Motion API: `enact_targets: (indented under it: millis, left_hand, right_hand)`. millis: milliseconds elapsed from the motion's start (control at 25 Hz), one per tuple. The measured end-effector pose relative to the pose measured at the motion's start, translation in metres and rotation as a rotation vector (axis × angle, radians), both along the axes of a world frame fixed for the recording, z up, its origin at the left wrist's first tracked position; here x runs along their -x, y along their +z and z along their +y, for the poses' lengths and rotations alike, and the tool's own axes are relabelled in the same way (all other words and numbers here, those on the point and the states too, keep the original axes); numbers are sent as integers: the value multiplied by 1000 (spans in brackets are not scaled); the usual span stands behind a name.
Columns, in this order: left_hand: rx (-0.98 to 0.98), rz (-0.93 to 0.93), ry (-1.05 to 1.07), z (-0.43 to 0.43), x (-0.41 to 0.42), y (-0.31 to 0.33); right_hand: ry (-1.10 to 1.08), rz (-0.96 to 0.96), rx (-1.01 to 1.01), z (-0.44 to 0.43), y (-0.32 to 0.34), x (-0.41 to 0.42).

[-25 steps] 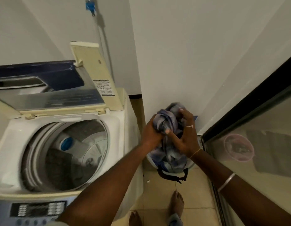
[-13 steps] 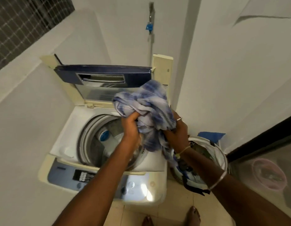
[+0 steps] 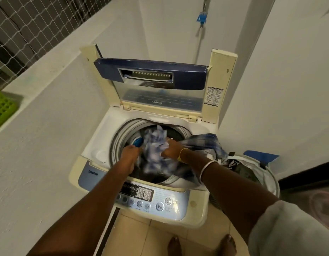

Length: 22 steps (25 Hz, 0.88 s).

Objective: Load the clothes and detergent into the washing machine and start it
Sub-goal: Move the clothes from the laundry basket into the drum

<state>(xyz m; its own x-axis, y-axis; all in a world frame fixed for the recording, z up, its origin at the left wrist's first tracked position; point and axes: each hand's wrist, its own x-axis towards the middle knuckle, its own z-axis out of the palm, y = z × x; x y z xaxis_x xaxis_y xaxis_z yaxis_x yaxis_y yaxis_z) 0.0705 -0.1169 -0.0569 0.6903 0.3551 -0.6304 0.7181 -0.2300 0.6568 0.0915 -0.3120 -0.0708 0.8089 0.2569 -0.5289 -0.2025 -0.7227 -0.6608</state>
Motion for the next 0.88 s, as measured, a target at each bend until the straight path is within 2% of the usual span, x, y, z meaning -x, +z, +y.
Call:
enact_targets:
  millis: [80, 120, 160, 200, 240, 280, 360, 480, 600, 680, 720, 840, 880]
  left_hand:
    - [-5, -45, -12, -9, 9, -4]
    - [-3, -74, -27, -15, 12, -5]
    - [-19, -85, -77, -25, 13, -6]
    - [-38, -97, -138, -35, 12, -8]
    - [-66, -82, -210, -47, 11, -6]
    - [-102, -82, -273, -56, 10, -7]
    - [-156, -84, -338, -71, 8, -7]
    - [-112, -46, -280, -78, 6, -13]
    - [-123, -13, -249, -76, 7, -17]
    - [-30, -41, -138, -73, 10, -14]
    - [23, -35, -59, -71, 11, -12]
    - [196, -106, 155, -56, 15, -6]
    - [215, -161, 182, -51, 16, 1]
  right_hand:
    - [73, -182, 9, -1, 5, 2]
    - [160, -254, 79, -6, 11, 3]
    - [287, -326, 228, -13, 14, 2]
    - [434, -370, 464, -20, 20, 2]
    - [547, -350, 714, -28, 26, 4]
    - [600, -299, 875, -34, 29, 6]
    - [554, -265, 942, -41, 29, 11]
    - [457, -329, 807, -43, 20, 13]
    - [475, -429, 722, -33, 33, 12]
    - [439, -539, 577, -17, 39, 1]
    - [400, -573, 403, -4, 43, -5]
    - [208, -433, -363, 42, 52, -15]
    - [65, -445, -448, 53, 52, -19]
